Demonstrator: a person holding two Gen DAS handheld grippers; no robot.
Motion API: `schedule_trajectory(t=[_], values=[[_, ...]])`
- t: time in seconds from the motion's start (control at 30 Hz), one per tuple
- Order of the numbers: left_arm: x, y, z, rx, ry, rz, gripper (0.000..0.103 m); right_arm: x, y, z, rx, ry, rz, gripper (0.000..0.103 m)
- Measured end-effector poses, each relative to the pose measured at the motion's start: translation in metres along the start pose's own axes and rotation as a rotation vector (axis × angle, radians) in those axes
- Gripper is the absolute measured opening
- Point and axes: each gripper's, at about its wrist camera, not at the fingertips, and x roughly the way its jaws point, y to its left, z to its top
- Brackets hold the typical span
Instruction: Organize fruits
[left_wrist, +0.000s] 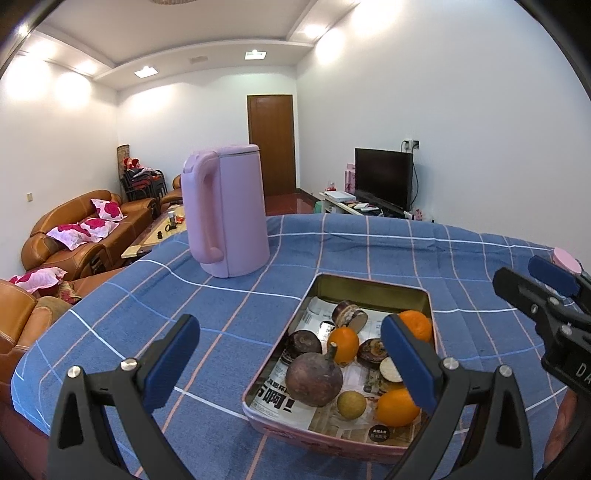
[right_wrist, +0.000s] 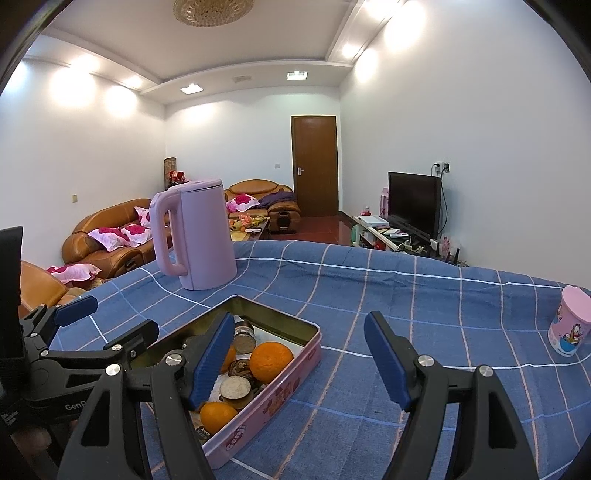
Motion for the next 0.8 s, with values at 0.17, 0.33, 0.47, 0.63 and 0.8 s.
schedule_trajectory(t=[0.17, 0.33, 0.47, 0.63, 0.8], values=[[-0.0005, -0.0007, 0.0002, 0.002, 0.001, 0.000, 0.101, -0.0008, -0.0012, -0.0002, 0.000, 0.000, -0.001, 0.074], [-0.0001, -0.0014, -0.0004, 0.009, 0.004, 0.000, 0.101, -0.0015, -0.0027, -0.0002, 0.004, -0.001, -0.001, 0.075], [-0.0003, -0.0035, -0.0014, 0.015, 0.005, -0.003, 0.101, -0.0015, -0.0045, -0.0001, 0.009, 0.000, -0.002, 0.075], [-0.0005, -0.0060, -0.0016, 0.024, 0.005, 0.000, 0.101, -0.0015, -0.0051, -0.0001, 0.009, -0.001, -0.001, 0.075], [-0.0017, -0.0070, -0.0010, 0.023, 0.004, -0.009, 0.101, -0.0026, -0.0074, -0.0004, 0.010, -0.004, -0.004, 0.075]])
